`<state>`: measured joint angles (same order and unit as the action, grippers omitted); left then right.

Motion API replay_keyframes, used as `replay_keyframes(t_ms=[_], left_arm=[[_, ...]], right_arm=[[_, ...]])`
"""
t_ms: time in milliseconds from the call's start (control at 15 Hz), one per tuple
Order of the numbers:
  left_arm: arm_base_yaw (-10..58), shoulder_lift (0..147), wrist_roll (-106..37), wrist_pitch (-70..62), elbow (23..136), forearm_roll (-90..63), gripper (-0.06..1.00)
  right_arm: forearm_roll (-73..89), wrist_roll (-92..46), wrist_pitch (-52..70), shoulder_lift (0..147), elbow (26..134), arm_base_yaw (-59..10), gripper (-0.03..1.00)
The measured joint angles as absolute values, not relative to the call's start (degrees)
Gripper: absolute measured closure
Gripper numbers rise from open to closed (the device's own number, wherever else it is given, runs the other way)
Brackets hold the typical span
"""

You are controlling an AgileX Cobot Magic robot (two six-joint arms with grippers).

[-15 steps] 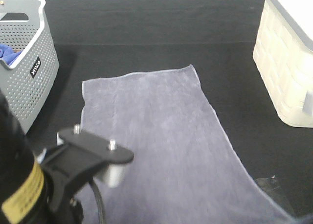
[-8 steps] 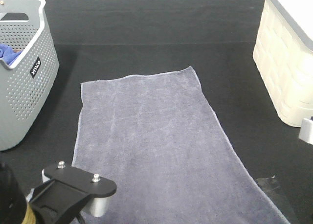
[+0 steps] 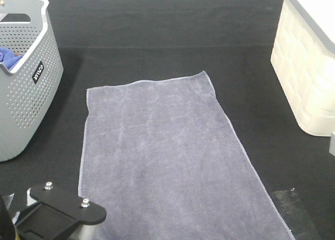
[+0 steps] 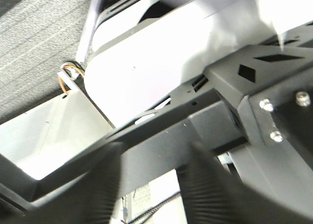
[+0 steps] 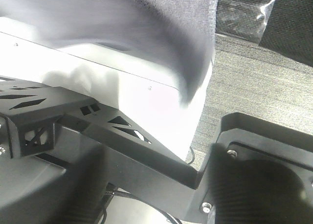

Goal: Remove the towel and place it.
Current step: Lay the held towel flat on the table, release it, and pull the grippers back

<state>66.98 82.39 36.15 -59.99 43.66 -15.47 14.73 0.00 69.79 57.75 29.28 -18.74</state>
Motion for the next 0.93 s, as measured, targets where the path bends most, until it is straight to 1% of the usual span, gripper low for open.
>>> replay_keyframes(t_ms=[67,133,333,600,800,933], left_arm=[[67.0,82.4,36.3,-60.0,43.7,-15.0,0.39],[67.0,82.4,36.4,-60.0,43.7,-14.9,0.37],[67.0,82.4,36.5,-60.2,44.3,-13.7,0.36],[66.7,82.4,38.3,-60.5,50.4,-3.9,0.36],[62.1,82.4,38.9,-61.4,54.4,3.5,0.36],[55.6,82.4,37.5,-60.5,57.2,7.2,0.36]], right_arm=[[14.7,0.0,69.8,57.8,29.4,-18.7,0.3],[14.7,0.0,69.8,57.8,29.4,-18.7,0.28],[14.2,0.0,69.8,57.8,30.5,-18.7,0.27],[11.8,0.0,69.8,57.8,38.5,-18.7,0.27],[10.0,-1.2,68.4,59.4,47.0,-18.7,0.31],[8.4,-1.3,65.9,64.1,53.3,-18.7,0.32]])
